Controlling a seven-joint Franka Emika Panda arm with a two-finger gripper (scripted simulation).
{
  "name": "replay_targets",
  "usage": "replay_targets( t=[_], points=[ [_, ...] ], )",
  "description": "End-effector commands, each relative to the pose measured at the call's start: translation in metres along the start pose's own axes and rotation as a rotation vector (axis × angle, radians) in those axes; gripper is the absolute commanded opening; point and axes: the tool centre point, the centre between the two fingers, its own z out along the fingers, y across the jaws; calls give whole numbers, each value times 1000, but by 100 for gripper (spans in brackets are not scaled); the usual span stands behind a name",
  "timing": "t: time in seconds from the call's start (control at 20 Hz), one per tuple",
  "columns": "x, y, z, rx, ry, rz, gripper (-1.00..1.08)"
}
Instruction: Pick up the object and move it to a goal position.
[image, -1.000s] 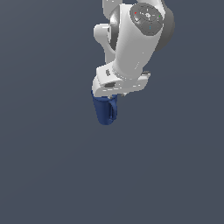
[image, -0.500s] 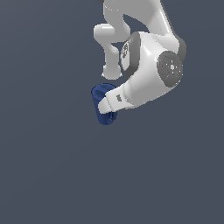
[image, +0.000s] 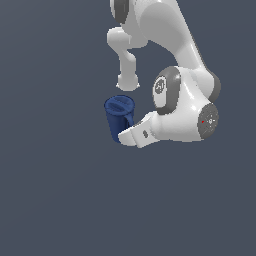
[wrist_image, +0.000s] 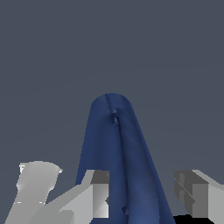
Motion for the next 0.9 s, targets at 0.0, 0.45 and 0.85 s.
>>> replay_targets(
  t=[0.0, 0.45, 0.85],
  points=[
    [4, 0, 3, -10, -37, -19, 28],
    [12, -1, 8, -24, -99, -48, 28],
    [11, -1, 13, -23, -96, -47, 28]
  ],
)
